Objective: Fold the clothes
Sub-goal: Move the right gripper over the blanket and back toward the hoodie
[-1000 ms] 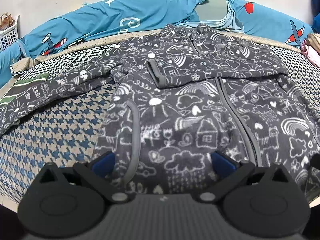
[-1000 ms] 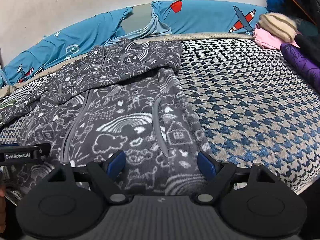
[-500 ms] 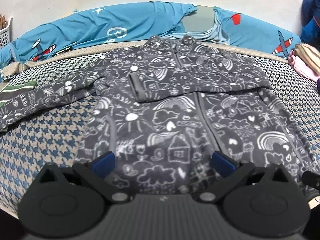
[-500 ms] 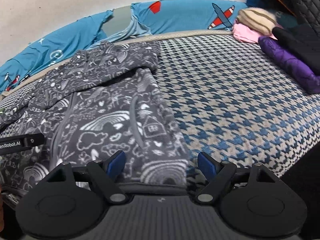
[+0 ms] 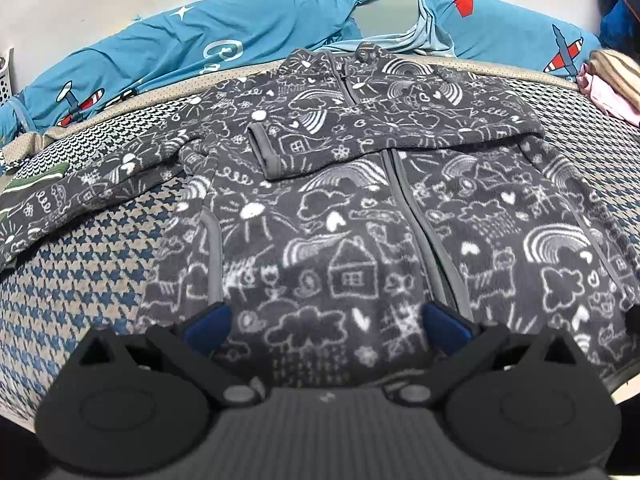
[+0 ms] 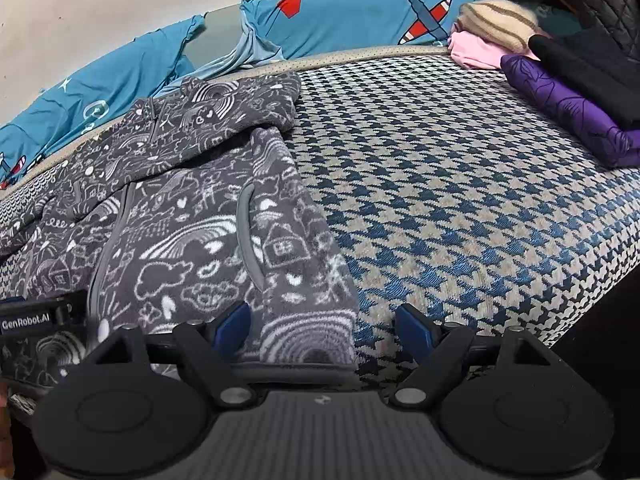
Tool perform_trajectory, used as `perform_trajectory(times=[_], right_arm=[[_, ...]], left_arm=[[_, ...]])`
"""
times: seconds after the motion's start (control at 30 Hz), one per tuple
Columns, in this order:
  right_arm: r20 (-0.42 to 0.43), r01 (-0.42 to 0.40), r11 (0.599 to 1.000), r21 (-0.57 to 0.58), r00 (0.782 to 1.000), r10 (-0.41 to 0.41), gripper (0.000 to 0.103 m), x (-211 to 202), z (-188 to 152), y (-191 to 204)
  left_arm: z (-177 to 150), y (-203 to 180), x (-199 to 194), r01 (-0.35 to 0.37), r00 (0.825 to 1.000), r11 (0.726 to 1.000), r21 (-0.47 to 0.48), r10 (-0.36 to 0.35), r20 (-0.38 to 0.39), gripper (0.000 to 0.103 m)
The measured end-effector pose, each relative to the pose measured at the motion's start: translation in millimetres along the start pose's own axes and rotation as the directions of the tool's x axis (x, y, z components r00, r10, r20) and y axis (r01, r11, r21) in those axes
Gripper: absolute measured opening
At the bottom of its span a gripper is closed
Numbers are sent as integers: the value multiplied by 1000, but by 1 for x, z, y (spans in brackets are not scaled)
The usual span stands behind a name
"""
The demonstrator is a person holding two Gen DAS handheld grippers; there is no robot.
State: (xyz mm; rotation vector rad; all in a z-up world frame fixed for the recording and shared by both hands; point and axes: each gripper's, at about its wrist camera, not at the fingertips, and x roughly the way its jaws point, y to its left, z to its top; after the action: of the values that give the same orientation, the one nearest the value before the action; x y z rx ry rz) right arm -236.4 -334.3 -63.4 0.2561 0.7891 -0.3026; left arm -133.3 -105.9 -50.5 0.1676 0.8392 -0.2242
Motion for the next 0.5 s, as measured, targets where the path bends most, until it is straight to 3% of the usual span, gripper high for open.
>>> perform_trajectory(times=[0.3,0.5], right_arm=[[62,-14,1000,1,998,13,79,-7,15,-2],[59,-45,999,-4,997,45,79,2,31,-2]], left_arm=[[2,4,-2,13,1000,1000,-21,-14,-12,103],[8,11,-3,31,1000,997,-71,-30,7,103]])
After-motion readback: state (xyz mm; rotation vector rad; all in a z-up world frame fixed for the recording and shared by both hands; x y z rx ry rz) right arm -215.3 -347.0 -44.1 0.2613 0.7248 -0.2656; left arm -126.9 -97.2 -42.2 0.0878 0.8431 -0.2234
